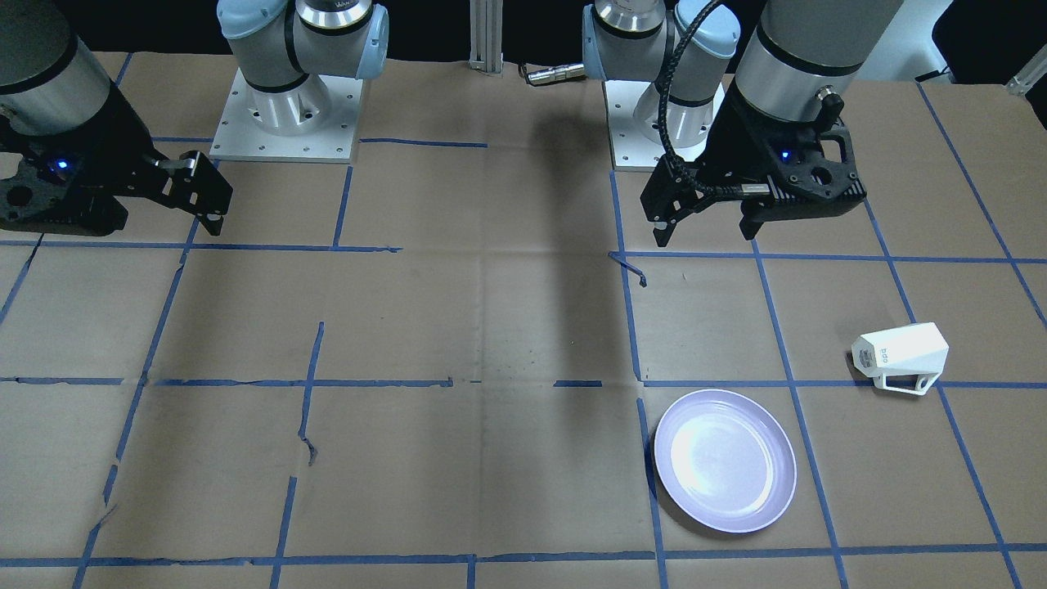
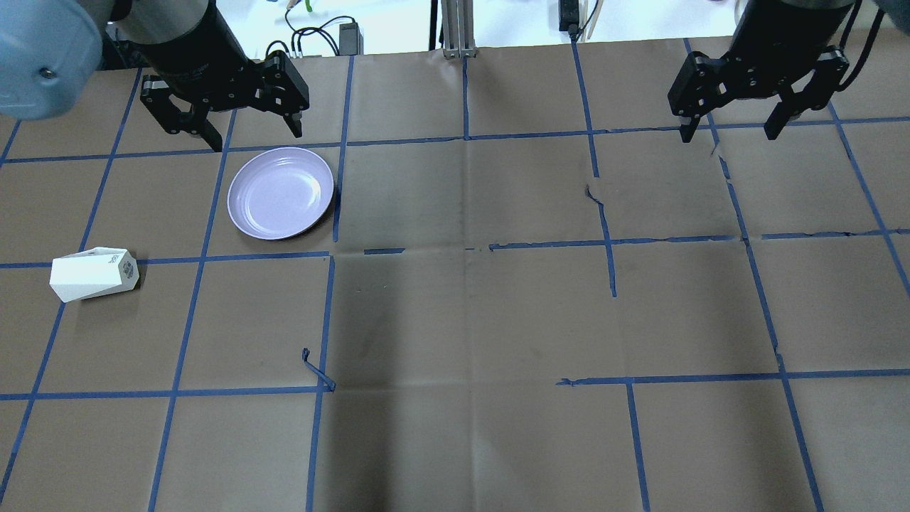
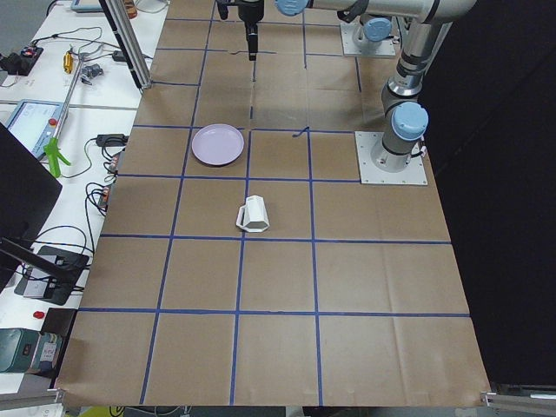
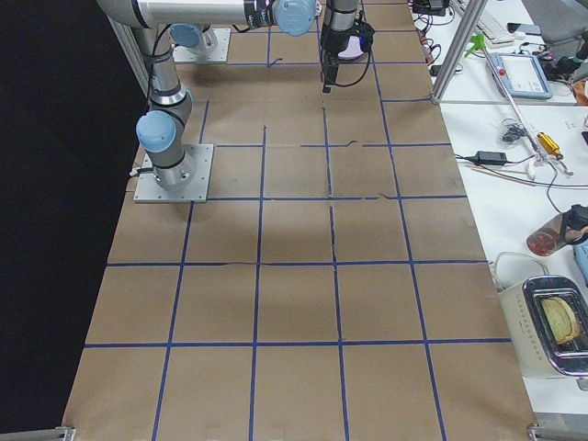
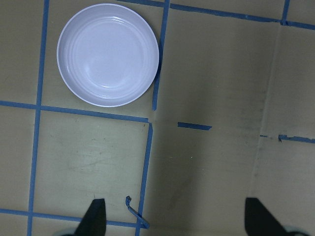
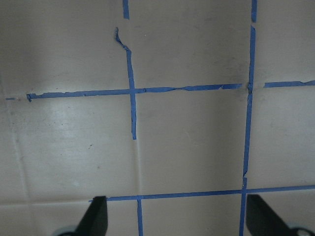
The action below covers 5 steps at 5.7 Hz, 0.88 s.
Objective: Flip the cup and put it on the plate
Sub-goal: 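Move the left gripper down and toward the white mug lying on its side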
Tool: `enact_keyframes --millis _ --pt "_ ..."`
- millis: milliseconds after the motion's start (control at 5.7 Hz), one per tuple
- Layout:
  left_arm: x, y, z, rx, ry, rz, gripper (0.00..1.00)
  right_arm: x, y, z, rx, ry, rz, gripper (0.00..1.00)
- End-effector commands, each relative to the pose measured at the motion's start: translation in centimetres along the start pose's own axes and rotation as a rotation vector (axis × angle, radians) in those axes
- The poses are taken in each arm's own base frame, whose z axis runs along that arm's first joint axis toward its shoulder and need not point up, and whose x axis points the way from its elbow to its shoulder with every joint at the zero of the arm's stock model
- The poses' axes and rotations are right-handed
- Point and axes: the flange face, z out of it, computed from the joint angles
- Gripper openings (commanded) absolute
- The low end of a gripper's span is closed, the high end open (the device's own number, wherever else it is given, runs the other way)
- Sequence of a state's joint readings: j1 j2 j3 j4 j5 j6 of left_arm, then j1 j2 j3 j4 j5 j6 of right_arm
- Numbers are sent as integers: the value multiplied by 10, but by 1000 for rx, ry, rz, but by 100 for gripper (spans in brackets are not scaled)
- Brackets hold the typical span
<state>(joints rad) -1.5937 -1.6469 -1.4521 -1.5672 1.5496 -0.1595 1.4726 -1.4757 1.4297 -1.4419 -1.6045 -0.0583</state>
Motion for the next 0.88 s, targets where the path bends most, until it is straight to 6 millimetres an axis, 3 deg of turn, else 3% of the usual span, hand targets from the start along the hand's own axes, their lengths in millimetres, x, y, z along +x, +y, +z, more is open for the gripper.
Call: enact_keyframes --millis 0,526,702 --pt "-2 5 -8 15 -10 -1 99 0 0 0 0 0 0 100" --pt "-13 5 -12 21 -12 -21 99 0 0 0 0 -2 0 100" --pt "-56 -10 -11 8 -21 -96 99 0 0 0 0 0 0 100"
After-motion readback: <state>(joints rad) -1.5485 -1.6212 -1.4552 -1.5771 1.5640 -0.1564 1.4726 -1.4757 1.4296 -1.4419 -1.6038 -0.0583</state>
